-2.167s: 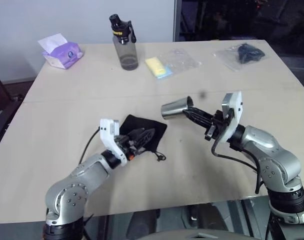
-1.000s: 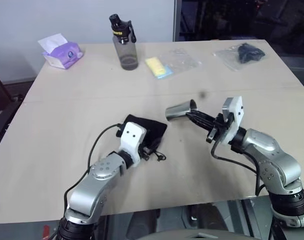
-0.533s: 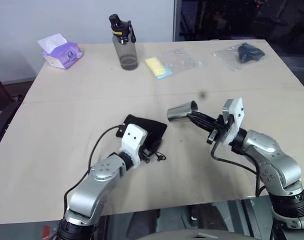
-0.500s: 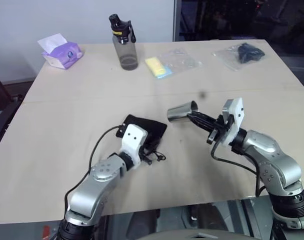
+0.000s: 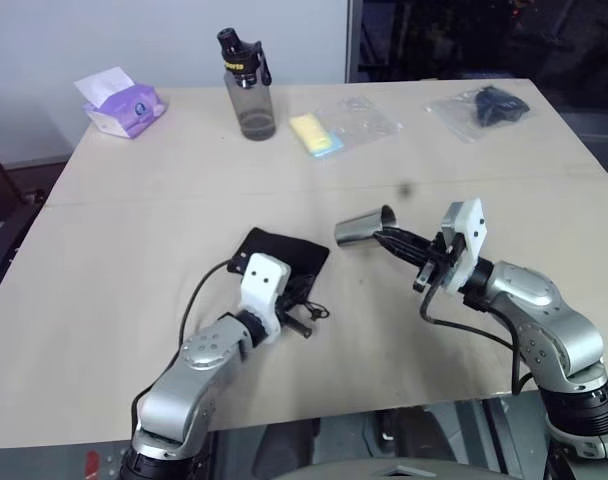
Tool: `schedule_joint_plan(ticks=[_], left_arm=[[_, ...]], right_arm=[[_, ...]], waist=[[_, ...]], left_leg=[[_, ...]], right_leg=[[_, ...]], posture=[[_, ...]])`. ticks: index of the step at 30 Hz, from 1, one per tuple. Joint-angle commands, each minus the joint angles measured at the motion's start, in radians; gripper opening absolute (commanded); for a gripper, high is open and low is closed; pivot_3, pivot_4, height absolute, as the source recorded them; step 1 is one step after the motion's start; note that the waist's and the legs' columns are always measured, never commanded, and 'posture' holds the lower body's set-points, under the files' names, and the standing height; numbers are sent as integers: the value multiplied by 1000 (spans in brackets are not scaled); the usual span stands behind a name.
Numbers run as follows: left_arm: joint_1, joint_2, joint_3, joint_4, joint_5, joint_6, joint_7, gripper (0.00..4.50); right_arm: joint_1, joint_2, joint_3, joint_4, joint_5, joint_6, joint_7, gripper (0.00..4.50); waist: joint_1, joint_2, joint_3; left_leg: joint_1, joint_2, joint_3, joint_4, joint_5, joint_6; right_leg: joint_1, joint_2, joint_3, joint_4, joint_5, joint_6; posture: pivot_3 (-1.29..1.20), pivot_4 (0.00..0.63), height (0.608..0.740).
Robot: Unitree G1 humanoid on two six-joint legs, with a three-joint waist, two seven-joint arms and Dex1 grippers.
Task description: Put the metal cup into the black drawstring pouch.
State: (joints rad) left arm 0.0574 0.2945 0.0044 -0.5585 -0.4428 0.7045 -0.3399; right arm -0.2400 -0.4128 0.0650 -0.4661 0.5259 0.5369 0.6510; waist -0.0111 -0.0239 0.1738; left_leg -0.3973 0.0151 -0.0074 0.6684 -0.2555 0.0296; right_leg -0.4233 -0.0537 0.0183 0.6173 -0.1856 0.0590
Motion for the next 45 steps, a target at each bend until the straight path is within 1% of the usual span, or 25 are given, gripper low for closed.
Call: schedule_joint_plan(ticks=[1, 4, 7, 9, 10, 12, 14, 16, 18, 19, 22, 23, 24, 27, 29, 31, 33, 40, 42, 45], left_arm=[[10, -54, 103, -50, -172, 51, 8, 80], [4, -100, 183, -49, -314, 99, 37, 80], [-9, -122, 235, -45, -430, 138, 79, 80], [-11, -118, 252, -39, -474, 157, 101, 80], [-7, -104, 249, -37, -474, 162, 100, 80], [11, -34, 198, -48, -387, 133, 69, 80], [25, 73, 108, -64, -240, 71, 40, 80], [34, 151, 40, -63, -126, -1, 17, 80], [45, 229, -24, -65, -17, -87, -26, 591], [45, 255, -54, -63, 33, -126, -39, 713], [22, 228, -71, -60, 95, -203, -12, 1789], [23, 226, -77, -60, 112, -228, -21, 2231], [35, 261, -102, -46, 174, -252, -32, 2686], [64, 336, -119, 33, 318, -300, -21, 2686], [74, 363, -113, 81, 373, -335, -15, 2686], [55, 404, -110, 167, 459, -398, 0, 2686], [8, 416, -83, 259, 504, -442, 23, 2686], [-135, 371, 23, 444, 516, -503, 81, 2686], [-159, 372, 53, 490, 518, -518, 85, 2686], [-164, 377, 80, 513, 499, -556, 61, 2686]], right_arm=[[-10, 9, 0, -28, 9, -27, 7, 0], [-22, 12, 5, -37, 12, -22, 7, 0], [-32, 28, 6, -51, 38, -6, -2, 0], [-34, 45, 5, -64, 61, 11, -14, 0], [-34, 48, 7, -68, 63, 16, -17, 0], [-24, 45, 13, -71, 54, 15, -17, 0], [-18, 44, 14, -73, 51, 15, -19, 0], [-18, 45, 12, -72, 50, 16, -23, 0], [-17, 45, 11, -68, 48, 14, -26, 0], [-15, 45, 11, -65, 48, 13, -26, 0], [-2, 42, 15, -62, 40, 7, -24, 0], [1, 42, 16, -62, 39, 7, -24, 0], [5, 43, 15, -63, 39, 7, -24, 0], [9, 43, 15, -61, 38, 5, -25, 0], [10, 43, 15, -61, 38, 4, -25, 0], [8, 43, 16, -58, 38, 5, -25, 0], [3, 45, 18, -54, 37, 4, -25, 0], [-10, 45, 18, -42, 35, 0, -19, 0], [-13, 44, 19, -39, 33, -2, -17, 0], [-17, 46, 20, -32, 30, -7, -17, 0]], waist=[[0, 0, 0], [-1, 0, 0], [-1, 0, 0], [-1, 0, 0], [-1, 0, 0], [-2, 0, 0], [-2, 0, 0], [-2, 0, 0], [-1, 0, 0], [-1, 0, 0], [0, 0, 0], [1, 0, 0], [1, 0, 0], [-3, 1, 0], [-3, 1, 0], [-1, 1, 0], [1, 2, -1], [-3, 2, -1], [-1, 2, -1], [-2, 2, -1]], left_leg=[[0, 0, 0, 0, 0, 0], [0, 0, 0, 0, 0, 0], [0, 0, 0, 0, 0, 0], [0, 0, 0, 0, 0, 0], [0, 0, 0, 0, 0, 0], [0, -1, 0, 0, 0, 0], [0, -1, 1, 0, 0, 0], [1, -1, 3, 0, 0, 0], [1, -1, 3, 0, 0, 0], [1, -1, 3, 0, 0, 0], [0, 0, 2, 0, 0, 0], [0, 0, 2, 0, 0, 0], [0, 1, 1, 0, 0, 0], [0, 0, 2, -1, 0, 0], [0, 0, 3, -2, 0, 0], [0, 2, 3, -2, 0, 0], [0, 2, 3, -2, 0, 0], [0, 3, 3, -1, 0, 0], [-2, 2, 4, -2, 0, 0], [-2, 2, 4, -2, 0, 0]], right_leg=[[0, 0, 0, 0, 0, 0], [0, 0, 0, 1, 0, 0], [0, 0, 0, 1, 0, 0], [0, 0, 0, 1, 0, 0], [0, 1, 0, 1, 0, 0], [0, 1, 0, 1, 0, 0], [0, 1, 0, 1, 0, -1], [0, 1, 0, 1, 1, -2], [0, 1, 0, 1, 1, -2], [0, 1, 0, 1, 1, -2], [0, 0, 1, 0, 1, -2], [0, -1, 1, 0, 1, -3], [0, -1, 1, -1, 2, -3], [-1, 0, 1, -1, 2, -3], [-2, 0, 1, 0, 2, -3], [-3, 1, 1, 1, 0, 0], [-4, 1, 1, 2, 0, 0], [-5, 1, 1, 4, 0, 0], [-6, 1, 1, 4, 2, -3], [-6, 1, 1, 4, 4, 0]], posture=[[0, 150, 740], [0, 150, 740], [0, 150, 740], [0, 150, 740], [0, 150, 740], [0, 150, 740], [0, 150, 740], [0, 150, 740], [0, 150, 740], [0, 150, 740], [0, 150, 740], [0, 150, 740], [0, 150, 740], [0, 150, 740], [0, 150, 740], [0, 150, 740], [0, 150, 740], [0, 150, 740], [0, 150, 740], [0, 150, 740]])
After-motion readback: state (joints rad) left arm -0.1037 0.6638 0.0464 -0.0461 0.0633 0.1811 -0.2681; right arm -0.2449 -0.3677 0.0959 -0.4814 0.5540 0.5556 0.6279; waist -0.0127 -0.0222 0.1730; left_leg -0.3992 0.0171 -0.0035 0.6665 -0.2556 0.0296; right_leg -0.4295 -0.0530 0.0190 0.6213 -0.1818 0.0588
